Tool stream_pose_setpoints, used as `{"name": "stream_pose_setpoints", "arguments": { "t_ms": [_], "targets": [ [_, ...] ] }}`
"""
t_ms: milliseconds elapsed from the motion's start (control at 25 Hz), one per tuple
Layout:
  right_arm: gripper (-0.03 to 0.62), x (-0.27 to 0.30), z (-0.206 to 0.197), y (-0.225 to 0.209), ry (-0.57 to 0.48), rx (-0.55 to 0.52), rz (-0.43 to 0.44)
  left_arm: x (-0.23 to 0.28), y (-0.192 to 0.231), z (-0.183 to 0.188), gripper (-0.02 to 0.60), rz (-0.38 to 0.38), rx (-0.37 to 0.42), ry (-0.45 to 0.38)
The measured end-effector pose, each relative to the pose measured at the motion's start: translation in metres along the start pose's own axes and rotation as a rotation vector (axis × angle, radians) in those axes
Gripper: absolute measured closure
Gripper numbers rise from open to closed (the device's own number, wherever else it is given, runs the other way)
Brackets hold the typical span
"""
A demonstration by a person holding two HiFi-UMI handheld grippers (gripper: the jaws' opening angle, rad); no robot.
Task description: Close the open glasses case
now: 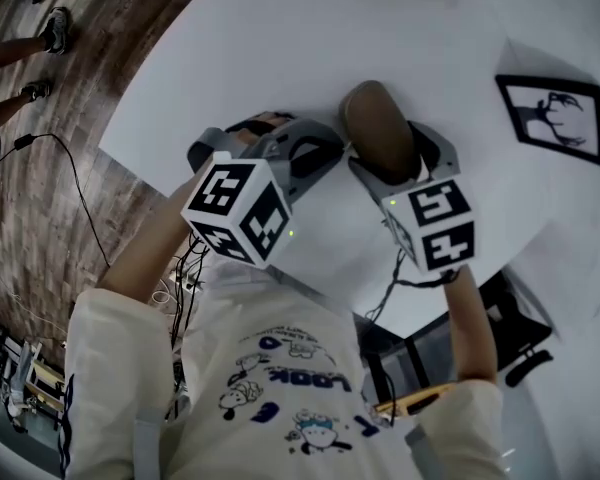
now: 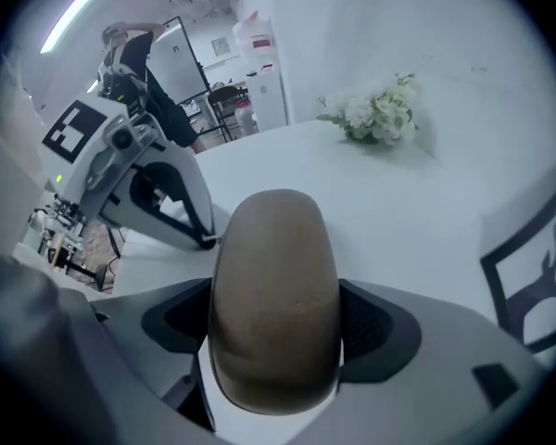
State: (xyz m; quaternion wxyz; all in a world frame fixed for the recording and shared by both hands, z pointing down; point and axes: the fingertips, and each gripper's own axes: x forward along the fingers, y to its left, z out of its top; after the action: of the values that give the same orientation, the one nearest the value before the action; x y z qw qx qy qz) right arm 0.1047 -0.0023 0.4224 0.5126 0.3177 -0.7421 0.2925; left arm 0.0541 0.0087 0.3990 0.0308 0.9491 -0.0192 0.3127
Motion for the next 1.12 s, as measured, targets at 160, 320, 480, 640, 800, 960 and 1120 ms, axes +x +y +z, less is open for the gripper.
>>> {"name": "stream_pose_setpoints", "arguments": {
  "t_ms": [160, 320, 480, 640, 800, 960, 1120],
  "targets": [
    [0.212, -0.002, -0.018, 0.009, 0.028, -0.007, -0.005, -0.012, 0.027, -0.013, 0.583, 0.058, -0.025, 0.02],
    [0.214, 0.004, -0.012, 0.013, -0.039, 0.072, -0.06, -0.02, 0.042, -0.019, 0.583, 0.085, -0.053, 0.02],
    [0.214, 0.008, -0.004, 0.012, -0.075, 0.122, -0.087, -0.017, 0.05, -0.025, 0.581, 0.174, -0.131, 0.021],
    [0.215, 0.009, -0.005, 0.012, -0.071, 0.111, -0.089, -0.012, 0.043, -0.028, 0.571, 0.185, -0.122, 0.048],
    [0.215, 0.009, -0.005, 0.011, -0.063, 0.103, -0.088, -0.011, 0.043, -0.025, 0.543, 0.186, -0.102, 0.063],
    [0.215, 0.01, -0.005, 0.013, -0.058, 0.086, -0.099, -0.011, 0.049, -0.025, 0.545, 0.199, -0.066, 0.096],
    [0.215, 0.01, -0.005, 0.013, -0.06, 0.089, -0.104, -0.009, 0.047, -0.025, 0.58, 0.184, -0.024, 0.122]
  ]
}}
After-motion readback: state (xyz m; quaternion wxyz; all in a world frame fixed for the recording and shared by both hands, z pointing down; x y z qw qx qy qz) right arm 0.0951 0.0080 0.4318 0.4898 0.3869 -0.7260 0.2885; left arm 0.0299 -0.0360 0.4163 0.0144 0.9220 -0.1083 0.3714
